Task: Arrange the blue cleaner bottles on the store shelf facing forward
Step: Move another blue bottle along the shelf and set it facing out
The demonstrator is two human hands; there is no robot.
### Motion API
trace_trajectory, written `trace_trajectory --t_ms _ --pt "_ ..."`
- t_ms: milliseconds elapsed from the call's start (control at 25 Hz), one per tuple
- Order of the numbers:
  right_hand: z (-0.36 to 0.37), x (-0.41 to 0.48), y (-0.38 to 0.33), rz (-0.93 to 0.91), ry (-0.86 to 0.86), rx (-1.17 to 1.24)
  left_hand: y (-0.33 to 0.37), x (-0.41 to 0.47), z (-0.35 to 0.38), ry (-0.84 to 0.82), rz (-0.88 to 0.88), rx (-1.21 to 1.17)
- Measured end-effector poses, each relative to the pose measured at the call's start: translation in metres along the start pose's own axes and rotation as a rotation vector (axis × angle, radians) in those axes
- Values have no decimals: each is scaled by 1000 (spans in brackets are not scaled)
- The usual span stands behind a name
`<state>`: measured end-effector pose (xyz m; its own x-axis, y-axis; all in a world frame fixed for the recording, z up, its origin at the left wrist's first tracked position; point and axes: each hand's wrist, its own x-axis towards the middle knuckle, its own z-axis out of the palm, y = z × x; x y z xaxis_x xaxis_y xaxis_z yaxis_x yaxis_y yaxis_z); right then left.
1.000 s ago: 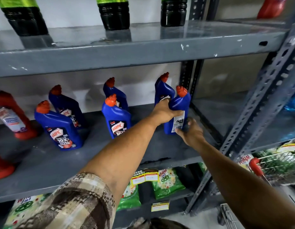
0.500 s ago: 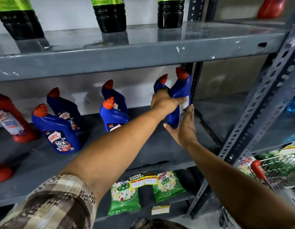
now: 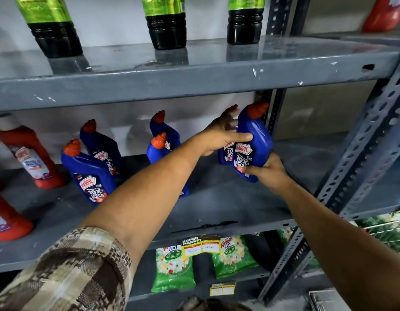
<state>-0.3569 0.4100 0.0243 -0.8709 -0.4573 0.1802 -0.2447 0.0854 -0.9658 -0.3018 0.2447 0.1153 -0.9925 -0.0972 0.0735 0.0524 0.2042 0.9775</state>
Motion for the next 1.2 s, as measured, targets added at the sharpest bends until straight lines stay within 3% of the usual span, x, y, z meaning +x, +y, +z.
trace_trajectory --t_ms 200,320,400,800,1000,1200 --pt "-7 7 6 -16 -90 -123 -16 -3 11 206 91 80" --pt "-10 8 18 -10 -142 -170 -36 -8 21 413 8 140" --pt "-9 5 28 17 -191 -167 -50 -10 27 463 -61 117" --pt "-6 -5 55 78 -161 -2 -78 -24 39 427 -77 88" --pt "3 -11 66 256 52 313 -118 -42 37 266 -166 146" --pt "8 -19 69 260 62 64 -126 -49 41 341 -199 203"
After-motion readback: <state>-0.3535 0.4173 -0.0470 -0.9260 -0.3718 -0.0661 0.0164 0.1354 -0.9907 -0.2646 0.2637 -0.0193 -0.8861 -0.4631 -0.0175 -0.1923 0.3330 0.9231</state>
